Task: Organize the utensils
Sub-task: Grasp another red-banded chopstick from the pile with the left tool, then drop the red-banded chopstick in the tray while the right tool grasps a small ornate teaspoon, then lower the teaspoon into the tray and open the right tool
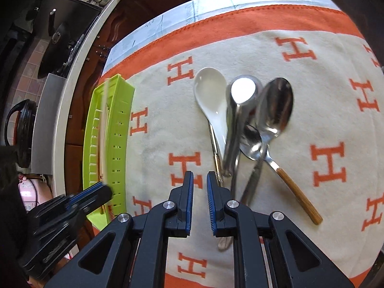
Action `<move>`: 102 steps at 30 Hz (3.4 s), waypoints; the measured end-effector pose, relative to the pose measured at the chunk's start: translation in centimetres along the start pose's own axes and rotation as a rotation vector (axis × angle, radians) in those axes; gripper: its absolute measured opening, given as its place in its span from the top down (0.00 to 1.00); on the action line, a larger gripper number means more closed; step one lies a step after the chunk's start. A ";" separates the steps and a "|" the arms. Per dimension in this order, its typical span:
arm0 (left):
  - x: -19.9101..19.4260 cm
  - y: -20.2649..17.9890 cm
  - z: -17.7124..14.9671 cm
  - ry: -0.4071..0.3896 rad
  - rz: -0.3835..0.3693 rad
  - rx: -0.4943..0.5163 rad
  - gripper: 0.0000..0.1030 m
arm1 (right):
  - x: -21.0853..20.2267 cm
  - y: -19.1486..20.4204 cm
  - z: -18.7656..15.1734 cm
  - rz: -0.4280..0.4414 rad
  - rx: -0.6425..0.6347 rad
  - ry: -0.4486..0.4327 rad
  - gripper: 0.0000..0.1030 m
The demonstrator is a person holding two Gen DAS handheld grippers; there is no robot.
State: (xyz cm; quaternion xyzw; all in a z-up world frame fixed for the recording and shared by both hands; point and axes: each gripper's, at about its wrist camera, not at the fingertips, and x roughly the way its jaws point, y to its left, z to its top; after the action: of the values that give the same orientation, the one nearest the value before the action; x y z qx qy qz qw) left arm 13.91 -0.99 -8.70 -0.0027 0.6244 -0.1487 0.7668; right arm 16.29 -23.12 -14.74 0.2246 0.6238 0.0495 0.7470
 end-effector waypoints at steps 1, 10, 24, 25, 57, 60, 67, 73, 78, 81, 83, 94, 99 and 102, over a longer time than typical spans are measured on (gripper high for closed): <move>-0.5 0.8 -0.1 -0.007 0.005 -0.008 0.97 | 0.4 0.4 0.4 -0.017 -0.007 0.008 0.88; -1.6 6.8 -0.9 -0.021 0.020 -0.094 0.97 | 3.5 1.7 1.9 -0.167 -0.035 0.065 0.88; -1.2 9.2 -1.0 -0.027 -0.016 -0.139 0.97 | 6.1 3.5 1.2 -0.352 -0.125 0.106 0.88; -1.2 9.3 -1.0 -0.027 -0.019 -0.144 0.97 | 6.5 3.6 1.1 -0.369 -0.129 0.117 0.88; -0.4 11.0 -1.6 -0.004 -0.022 -0.169 0.97 | -2.2 8.5 -3.1 0.202 -0.062 -0.018 0.94; -0.2 11.0 -1.5 0.000 -0.018 -0.165 0.97 | -3.0 8.5 -3.0 0.231 -0.046 -0.029 0.94; 1.0 11.0 -0.3 0.019 0.013 -0.099 0.96 | -5.4 11.3 -1.8 0.251 -0.040 -0.108 0.94; 2.3 12.4 0.9 0.023 0.070 -0.101 0.73 | -1.9 16.5 -0.5 0.135 -0.047 -0.145 0.94; 0.5 13.8 0.2 -0.029 0.062 -0.133 0.45 | 1.0 17.7 -0.8 0.091 -0.033 -0.142 0.94; -1.2 14.3 -0.4 -0.068 0.079 -0.123 0.38 | 3.2 17.9 -1.3 0.089 -0.023 -0.101 0.93; -2.1 14.5 -0.7 -0.093 0.093 -0.119 0.34 | 4.2 18.1 -1.8 0.097 -0.029 -0.073 0.93; -3.9 15.1 -3.3 -0.148 0.104 -0.166 0.32 | 5.4 19.2 -4.5 0.122 -0.083 0.006 0.74; -4.2 14.5 -4.2 -0.159 0.083 -0.183 0.32 | 3.5 18.5 -5.4 0.094 -0.125 -0.018 0.74; -4.3 13.5 -4.8 -0.168 0.077 -0.179 0.32 | 1.9 17.8 -6.2 0.048 -0.161 -0.044 0.74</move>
State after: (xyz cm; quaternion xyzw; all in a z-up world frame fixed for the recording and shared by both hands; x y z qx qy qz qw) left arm 11.56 13.75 -8.16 -0.0597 0.5685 -0.0621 0.8181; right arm 14.47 -4.88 -10.15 0.1795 0.5957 0.1125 0.7748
